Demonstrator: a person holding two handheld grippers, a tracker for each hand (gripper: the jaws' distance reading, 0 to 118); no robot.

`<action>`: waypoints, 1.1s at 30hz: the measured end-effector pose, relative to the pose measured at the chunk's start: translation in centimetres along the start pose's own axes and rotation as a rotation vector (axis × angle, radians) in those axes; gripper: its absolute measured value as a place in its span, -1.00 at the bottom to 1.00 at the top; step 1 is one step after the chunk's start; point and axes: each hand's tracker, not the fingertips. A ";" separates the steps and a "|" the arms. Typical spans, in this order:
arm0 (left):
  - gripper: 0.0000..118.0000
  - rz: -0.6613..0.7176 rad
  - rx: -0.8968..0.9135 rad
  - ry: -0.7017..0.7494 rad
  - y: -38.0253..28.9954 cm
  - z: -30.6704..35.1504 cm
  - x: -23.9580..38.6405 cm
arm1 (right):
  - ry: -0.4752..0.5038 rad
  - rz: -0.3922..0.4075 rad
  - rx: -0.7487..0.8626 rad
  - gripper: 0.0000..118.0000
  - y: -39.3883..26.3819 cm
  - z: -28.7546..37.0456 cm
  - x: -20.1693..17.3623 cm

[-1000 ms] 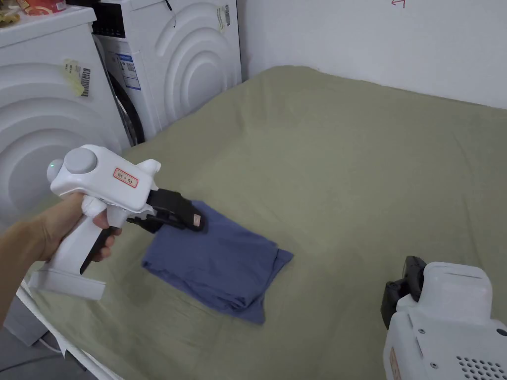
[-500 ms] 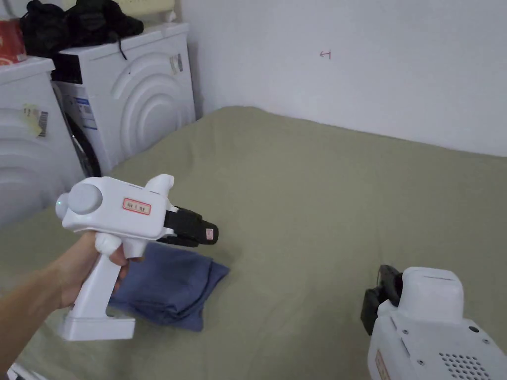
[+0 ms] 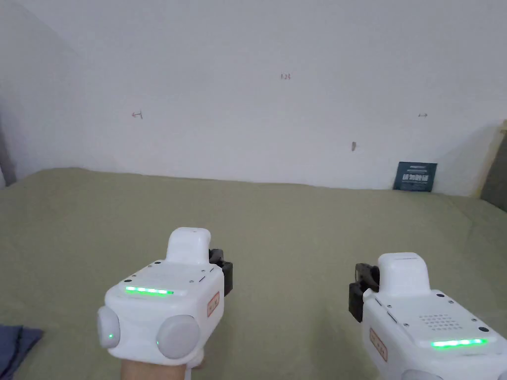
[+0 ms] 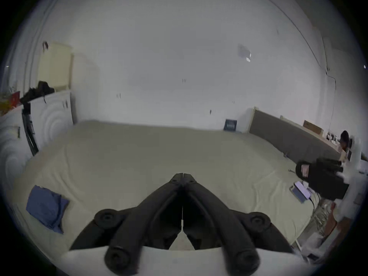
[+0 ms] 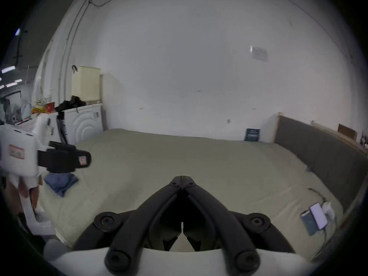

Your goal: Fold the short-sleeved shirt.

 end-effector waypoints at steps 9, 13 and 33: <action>-0.99 -0.179 0.173 0.106 0.6 2.6 5.8 | -0.072 -0.045 0.068 -1.00 0.1 1.6 2.4; -0.99 -0.171 0.164 0.098 1.0 2.8 6.0 | -0.069 -0.063 0.091 -1.00 0.7 1.6 2.3; 1.00 -0.108 0.139 0.152 1.0 3.7 3.7 | -0.065 -0.065 0.129 1.00 1.4 2.1 0.9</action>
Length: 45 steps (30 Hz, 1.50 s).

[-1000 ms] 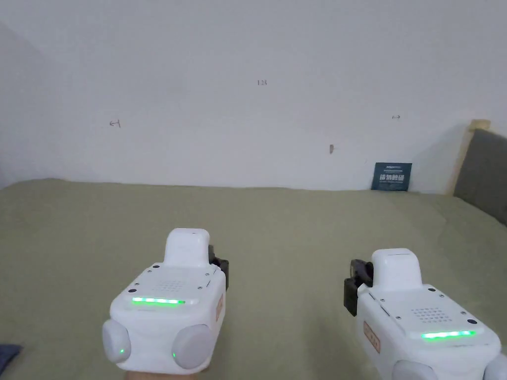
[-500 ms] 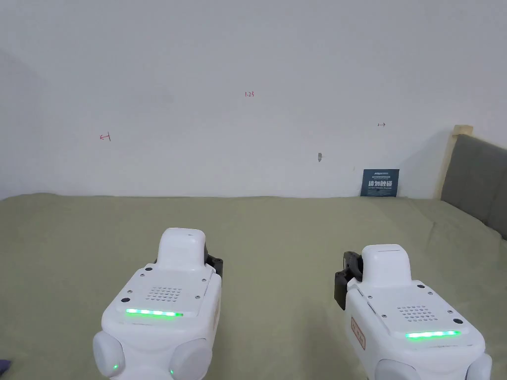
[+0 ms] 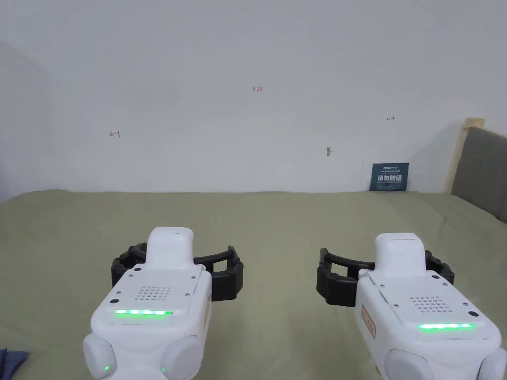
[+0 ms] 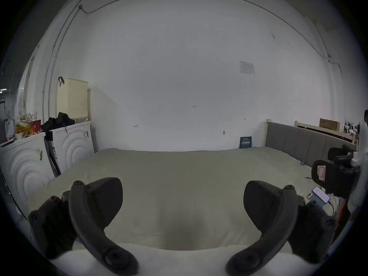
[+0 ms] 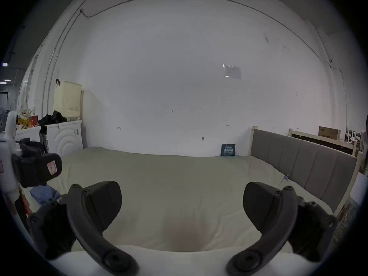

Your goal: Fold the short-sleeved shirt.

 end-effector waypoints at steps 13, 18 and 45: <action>1.00 0.122 -0.060 -0.074 1.0 0.0 -2.6 | -0.016 0.011 -0.005 1.00 -0.1 0.4 -0.4; 1.00 0.058 -0.066 0.004 1.7 -0.2 -1.9 | -0.014 0.017 -0.007 1.00 -0.1 0.5 -0.5; 1.00 0.030 -0.140 0.027 1.8 0.2 -1.8 | -0.004 0.018 0.000 1.00 1.1 0.6 -0.5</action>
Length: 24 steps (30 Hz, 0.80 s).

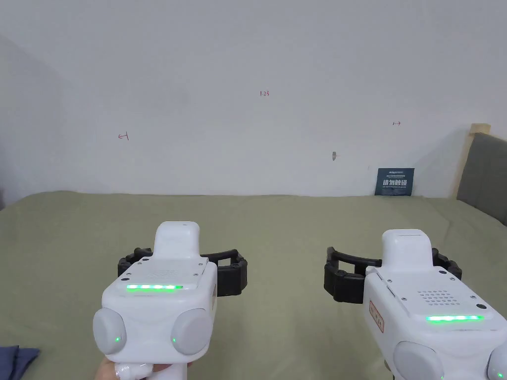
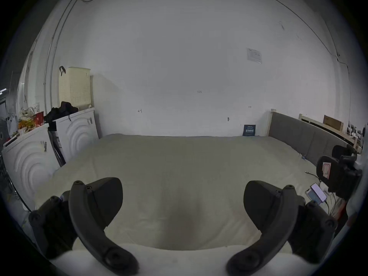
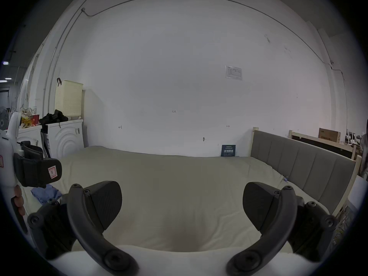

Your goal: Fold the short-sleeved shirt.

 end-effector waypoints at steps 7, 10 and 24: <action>1.00 -0.029 0.015 0.009 -0.1 0.1 0.0 | -0.001 -0.002 -0.007 1.00 -0.1 -0.1 0.0; 1.00 -0.036 0.009 0.012 -0.1 -0.2 -0.1 | -0.001 -0.004 -0.008 1.00 -0.1 0.0 0.0; 1.00 -0.028 0.007 0.000 0.3 0.4 -0.1 | 0.017 -0.015 -0.015 1.00 -0.3 0.1 -0.4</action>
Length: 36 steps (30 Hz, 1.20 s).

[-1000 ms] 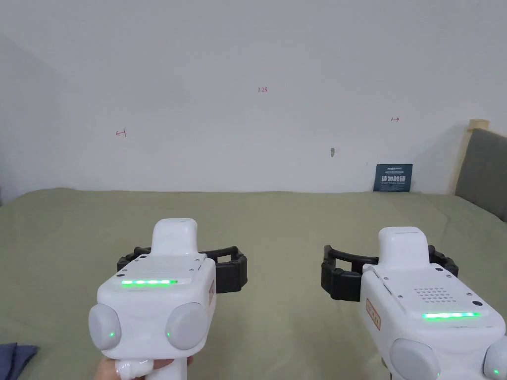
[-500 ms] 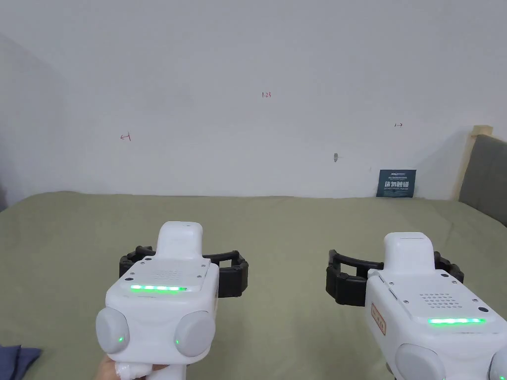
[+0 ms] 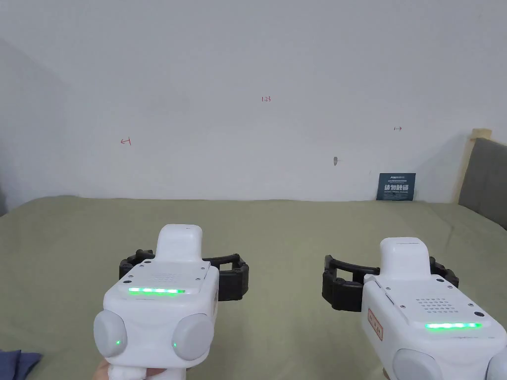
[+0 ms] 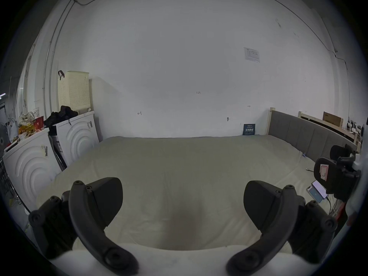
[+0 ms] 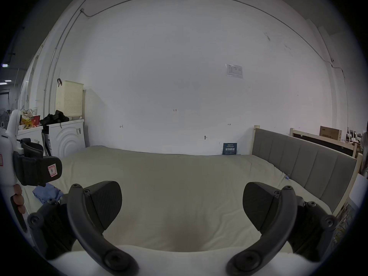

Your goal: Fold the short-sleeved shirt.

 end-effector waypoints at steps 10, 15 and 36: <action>1.00 -0.004 0.021 0.006 -0.3 0.2 0.1 | -0.004 0.006 0.002 1.00 0.0 0.1 -0.1; 1.00 -0.009 0.032 0.009 -0.4 0.3 0.1 | 0.000 0.009 0.002 1.00 0.1 0.1 -0.1; 1.00 0.003 0.022 -0.013 -0.1 0.5 -0.1 | 0.009 0.015 0.007 1.00 0.3 0.3 -0.4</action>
